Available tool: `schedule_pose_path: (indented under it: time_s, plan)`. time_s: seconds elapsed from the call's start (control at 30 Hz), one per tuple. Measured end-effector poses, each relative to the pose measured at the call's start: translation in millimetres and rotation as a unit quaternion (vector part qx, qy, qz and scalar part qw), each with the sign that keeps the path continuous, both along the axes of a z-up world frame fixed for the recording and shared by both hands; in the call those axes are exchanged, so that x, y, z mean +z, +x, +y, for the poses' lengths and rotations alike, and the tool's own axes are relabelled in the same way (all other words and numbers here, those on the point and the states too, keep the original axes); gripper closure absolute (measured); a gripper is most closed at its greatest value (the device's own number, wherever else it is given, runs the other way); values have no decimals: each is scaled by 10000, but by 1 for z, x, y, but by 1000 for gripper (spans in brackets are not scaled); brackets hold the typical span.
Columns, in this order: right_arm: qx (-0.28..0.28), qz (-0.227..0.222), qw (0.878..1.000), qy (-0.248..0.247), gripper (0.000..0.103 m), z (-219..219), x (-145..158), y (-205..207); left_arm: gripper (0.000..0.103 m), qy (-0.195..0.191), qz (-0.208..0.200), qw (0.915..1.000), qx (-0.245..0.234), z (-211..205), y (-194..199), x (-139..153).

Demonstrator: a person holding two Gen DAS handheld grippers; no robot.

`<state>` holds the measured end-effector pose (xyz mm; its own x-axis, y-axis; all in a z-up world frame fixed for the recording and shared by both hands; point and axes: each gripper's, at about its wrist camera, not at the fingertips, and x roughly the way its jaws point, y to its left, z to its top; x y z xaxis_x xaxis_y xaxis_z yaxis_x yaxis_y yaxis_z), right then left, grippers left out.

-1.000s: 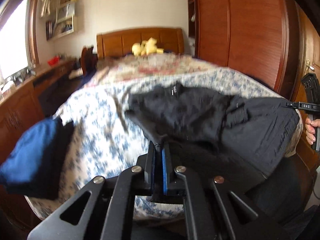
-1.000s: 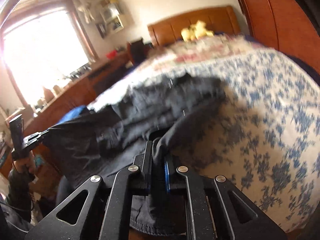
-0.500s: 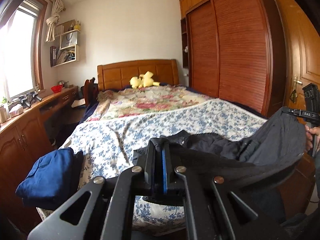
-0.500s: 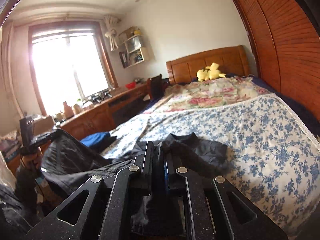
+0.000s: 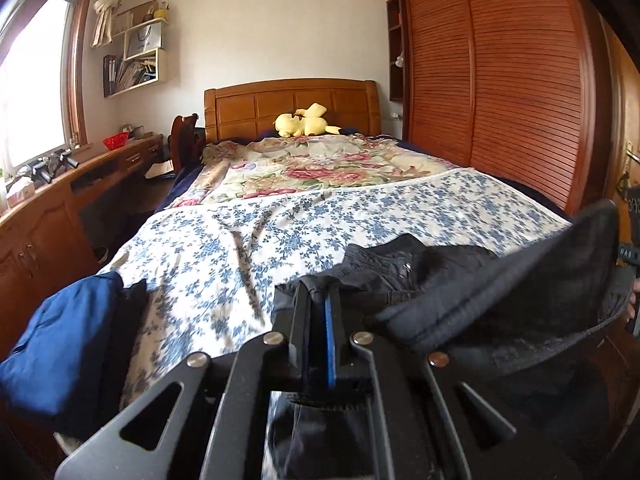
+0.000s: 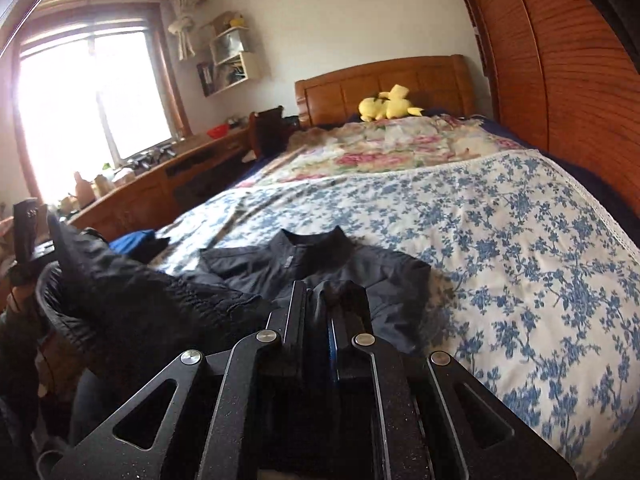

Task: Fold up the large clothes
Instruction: 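Lift the hem with both grippers and fold it over toward the collar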

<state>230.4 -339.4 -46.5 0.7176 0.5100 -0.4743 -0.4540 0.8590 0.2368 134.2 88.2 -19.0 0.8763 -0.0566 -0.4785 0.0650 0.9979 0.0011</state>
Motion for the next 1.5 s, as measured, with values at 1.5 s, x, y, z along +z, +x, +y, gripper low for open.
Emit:
schedule_pose_path:
  time_s: [1.5]
  plan:
    - [-1035,733,9766,-1737,71,83,-60,203,93,-437,173,9988,-151,34,161,-54]
